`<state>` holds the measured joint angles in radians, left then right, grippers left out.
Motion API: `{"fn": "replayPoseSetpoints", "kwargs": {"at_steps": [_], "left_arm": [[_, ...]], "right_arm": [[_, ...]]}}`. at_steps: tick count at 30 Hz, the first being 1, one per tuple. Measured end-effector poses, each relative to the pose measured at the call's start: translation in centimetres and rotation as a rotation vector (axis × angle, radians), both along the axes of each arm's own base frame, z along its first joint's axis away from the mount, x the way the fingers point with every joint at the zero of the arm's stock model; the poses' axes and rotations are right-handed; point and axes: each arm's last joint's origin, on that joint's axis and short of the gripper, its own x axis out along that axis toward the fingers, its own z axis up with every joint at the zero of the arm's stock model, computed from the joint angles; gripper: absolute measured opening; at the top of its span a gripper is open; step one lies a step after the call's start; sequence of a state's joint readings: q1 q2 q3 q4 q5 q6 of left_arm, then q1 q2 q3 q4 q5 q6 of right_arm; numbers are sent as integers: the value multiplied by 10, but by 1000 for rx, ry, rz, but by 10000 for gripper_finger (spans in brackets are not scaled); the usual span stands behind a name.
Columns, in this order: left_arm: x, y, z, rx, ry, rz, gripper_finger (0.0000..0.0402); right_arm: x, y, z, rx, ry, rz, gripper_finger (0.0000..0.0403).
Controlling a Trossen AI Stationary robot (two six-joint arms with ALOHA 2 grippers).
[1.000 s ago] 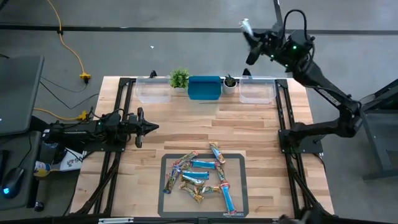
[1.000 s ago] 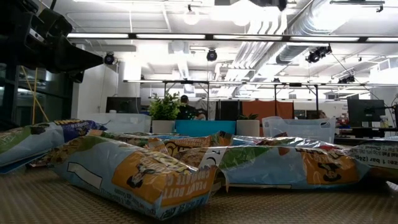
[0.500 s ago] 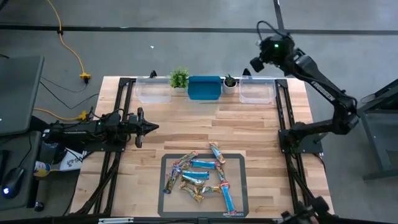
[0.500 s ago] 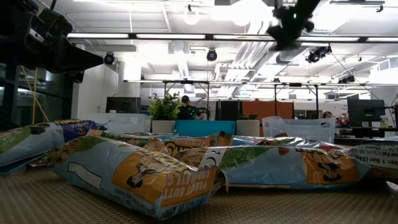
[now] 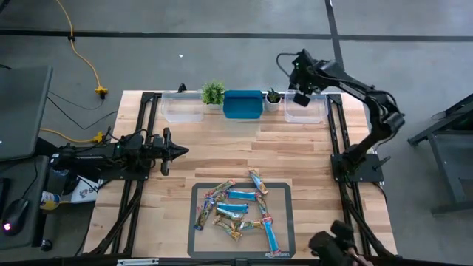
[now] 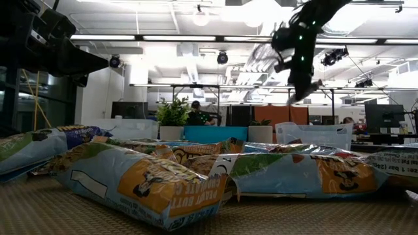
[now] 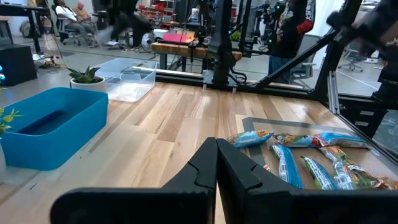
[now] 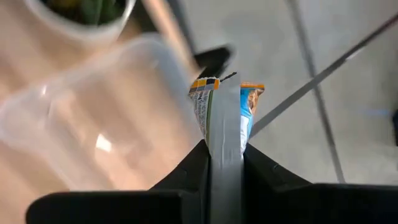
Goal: Pick and place Granola Bars by type
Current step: Put the yellow granola bar into the right transparent bin
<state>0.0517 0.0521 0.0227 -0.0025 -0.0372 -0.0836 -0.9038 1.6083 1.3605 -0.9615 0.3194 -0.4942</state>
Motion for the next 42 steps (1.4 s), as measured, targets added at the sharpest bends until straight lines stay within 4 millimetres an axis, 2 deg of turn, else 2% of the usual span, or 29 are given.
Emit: {"fn": "replayPoseSetpoints", "kwargs": {"at_steps": [7, 14, 19, 24, 29, 34, 42], "left_arm": [[0, 0, 0, 0, 0, 0, 1], [0, 0, 0, 0, 0, 0, 1], [0, 0, 0, 0, 0, 0, 1], [0, 0, 0, 0, 0, 0, 1], [0, 0, 0, 0, 0, 0, 1], [0, 0, 0, 0, 0, 0, 1], [0, 0, 0, 0, 0, 0, 1]], "right_arm": [[2, -2, -25, 145, 152, 73, 53], [3, -2, -32, 212, 184, 194, 53], [3, -3, -32, 256, 111, 223, 53], [-1, -7, -32, 290, 5, 179, 53], [-7, -12, -35, 300, -11, 112, 53], [-6, -15, -52, 405, 2, 32, 53], [12, -13, -84, 482, 76, 10, 53]]}}
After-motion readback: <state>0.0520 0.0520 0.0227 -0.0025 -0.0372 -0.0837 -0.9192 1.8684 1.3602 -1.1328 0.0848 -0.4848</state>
